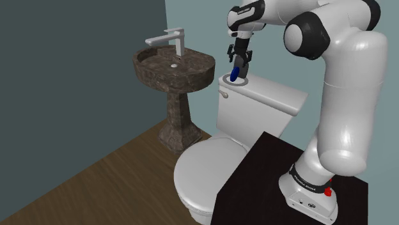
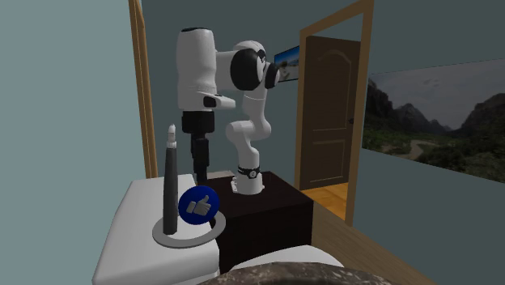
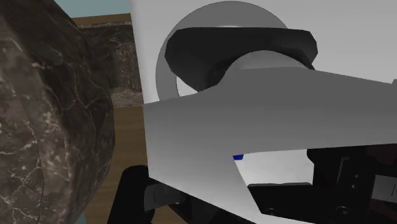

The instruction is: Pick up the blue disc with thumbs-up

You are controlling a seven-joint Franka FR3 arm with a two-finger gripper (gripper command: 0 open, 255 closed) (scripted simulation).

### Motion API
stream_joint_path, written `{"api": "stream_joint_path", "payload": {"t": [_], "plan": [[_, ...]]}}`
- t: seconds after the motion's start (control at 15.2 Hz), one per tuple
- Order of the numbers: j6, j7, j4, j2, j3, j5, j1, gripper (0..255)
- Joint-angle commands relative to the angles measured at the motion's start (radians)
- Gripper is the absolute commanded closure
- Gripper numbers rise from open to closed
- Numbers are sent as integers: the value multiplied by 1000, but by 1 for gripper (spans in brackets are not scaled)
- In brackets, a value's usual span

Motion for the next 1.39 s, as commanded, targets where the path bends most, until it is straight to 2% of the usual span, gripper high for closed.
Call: {"api": "stream_joint_path", "payload": {"t": [0.0,0.53,0.59,1.19,1.32], "plan": [[11,-29,11,28,12,21,-16,0],[77,-42,-40,48,23,40,-18,0],[78,-43,-41,48,23,40,-18,255],[77,-42,-40,48,23,40,-18,255],[53,-37,-23,40,19,32,-17,255]]}}
